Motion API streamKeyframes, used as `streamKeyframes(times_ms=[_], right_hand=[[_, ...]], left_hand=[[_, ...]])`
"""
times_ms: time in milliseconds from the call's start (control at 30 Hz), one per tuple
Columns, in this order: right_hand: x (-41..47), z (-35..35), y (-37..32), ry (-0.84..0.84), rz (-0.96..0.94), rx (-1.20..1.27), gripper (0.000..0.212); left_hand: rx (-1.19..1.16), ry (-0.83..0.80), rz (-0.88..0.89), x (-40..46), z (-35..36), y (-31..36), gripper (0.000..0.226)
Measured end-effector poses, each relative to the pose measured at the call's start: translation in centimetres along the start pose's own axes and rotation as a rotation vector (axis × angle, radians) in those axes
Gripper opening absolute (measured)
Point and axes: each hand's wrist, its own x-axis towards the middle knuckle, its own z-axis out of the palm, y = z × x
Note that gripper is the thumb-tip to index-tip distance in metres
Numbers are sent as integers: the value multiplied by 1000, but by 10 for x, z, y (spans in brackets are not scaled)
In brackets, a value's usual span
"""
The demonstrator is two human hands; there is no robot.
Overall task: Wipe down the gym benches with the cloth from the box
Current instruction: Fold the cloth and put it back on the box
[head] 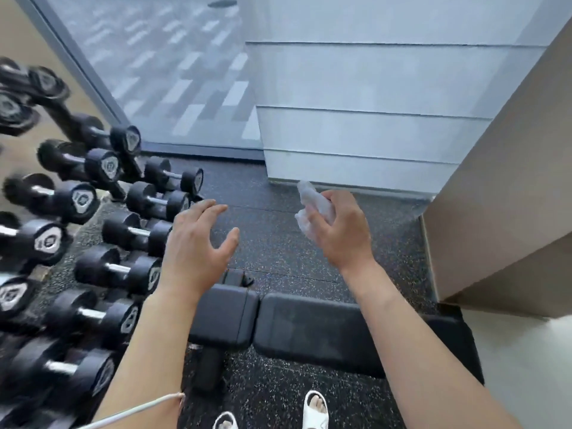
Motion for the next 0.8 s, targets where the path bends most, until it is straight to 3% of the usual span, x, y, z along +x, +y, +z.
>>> streamKeyframes(times_ms=[200,433,800], right_hand=[[-13,20,-40,-87,-137,52,24],[-51,47,-89,-169,-231,89,21],[-164,74,-189,-313,-377,133,18]], left_hand=[[26,95,-90,-43,-38,-11,55],[69,168,-191,-113,-83,-43,47],[51,325,-293,-256,-154,-90,47]])
